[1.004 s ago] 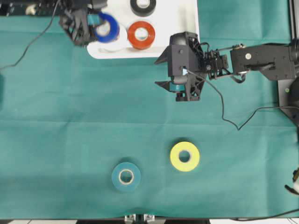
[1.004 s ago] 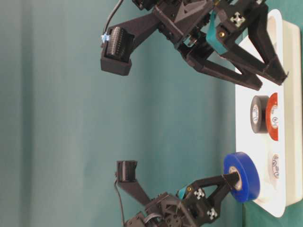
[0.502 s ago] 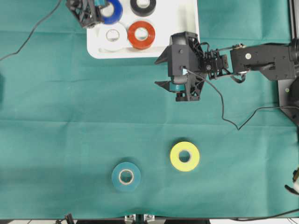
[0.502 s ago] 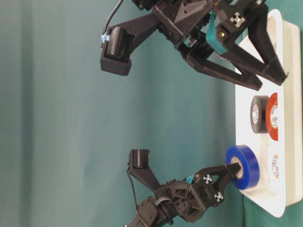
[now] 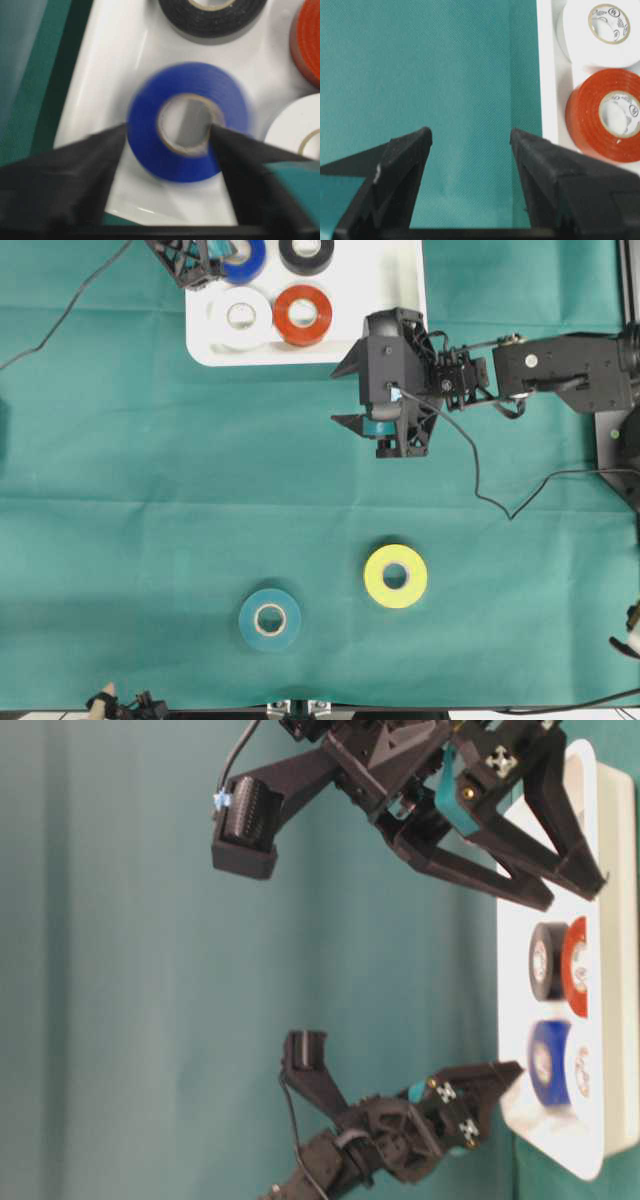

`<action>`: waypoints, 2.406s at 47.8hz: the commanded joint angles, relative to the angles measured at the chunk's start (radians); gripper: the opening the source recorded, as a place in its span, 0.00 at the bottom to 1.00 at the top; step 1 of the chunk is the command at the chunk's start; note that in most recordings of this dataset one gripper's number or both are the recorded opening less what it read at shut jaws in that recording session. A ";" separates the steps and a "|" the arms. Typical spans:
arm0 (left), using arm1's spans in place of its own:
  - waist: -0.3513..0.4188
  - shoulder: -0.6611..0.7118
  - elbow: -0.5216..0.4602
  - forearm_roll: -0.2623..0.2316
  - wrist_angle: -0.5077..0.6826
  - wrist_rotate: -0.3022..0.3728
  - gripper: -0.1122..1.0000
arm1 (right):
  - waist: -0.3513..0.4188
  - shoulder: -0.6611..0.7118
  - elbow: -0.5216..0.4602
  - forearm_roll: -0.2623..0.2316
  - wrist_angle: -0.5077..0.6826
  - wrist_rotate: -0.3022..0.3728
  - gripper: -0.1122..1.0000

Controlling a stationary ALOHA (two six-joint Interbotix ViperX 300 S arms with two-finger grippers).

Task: Put the tape alternately from left to right into the white case.
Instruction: 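Release the blue tape in the tray's upper left and withdraw left gripper, then move right gripper down to the yellow tape and grasp it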

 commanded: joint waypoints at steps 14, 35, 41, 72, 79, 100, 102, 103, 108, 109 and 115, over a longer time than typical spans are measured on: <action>-0.008 -0.075 0.037 0.000 -0.008 -0.002 0.92 | 0.002 -0.011 -0.011 0.002 -0.008 0.000 0.73; -0.097 -0.198 0.127 0.000 -0.006 -0.008 0.92 | 0.002 -0.011 -0.015 0.002 -0.008 0.000 0.73; -0.143 -0.221 0.152 -0.002 -0.003 -0.009 0.92 | 0.002 -0.011 -0.017 0.002 -0.008 0.000 0.73; -0.425 -0.281 0.229 -0.005 -0.002 -0.098 0.92 | 0.002 -0.011 -0.017 0.002 -0.008 0.000 0.73; -0.468 -0.282 0.247 -0.005 -0.002 -0.149 0.92 | 0.002 -0.011 -0.017 0.002 -0.009 0.000 0.73; -0.520 -0.285 0.272 -0.005 -0.002 -0.221 0.92 | 0.002 -0.011 -0.021 0.000 -0.008 0.000 0.73; -0.520 -0.285 0.272 -0.005 -0.003 -0.221 0.92 | 0.002 -0.011 -0.020 0.002 -0.008 0.000 0.73; -0.520 -0.284 0.272 -0.005 -0.003 -0.221 0.92 | 0.002 -0.011 -0.020 0.002 -0.008 0.000 0.73; -0.520 -0.284 0.272 -0.005 -0.005 -0.221 0.92 | 0.005 -0.011 -0.017 0.002 -0.008 0.002 0.73; -0.520 -0.284 0.272 -0.005 -0.006 -0.221 0.92 | 0.006 -0.011 -0.018 0.002 -0.008 0.002 0.73; -0.520 -0.281 0.272 -0.005 -0.006 -0.222 0.92 | 0.025 -0.011 -0.021 0.002 -0.003 0.002 0.73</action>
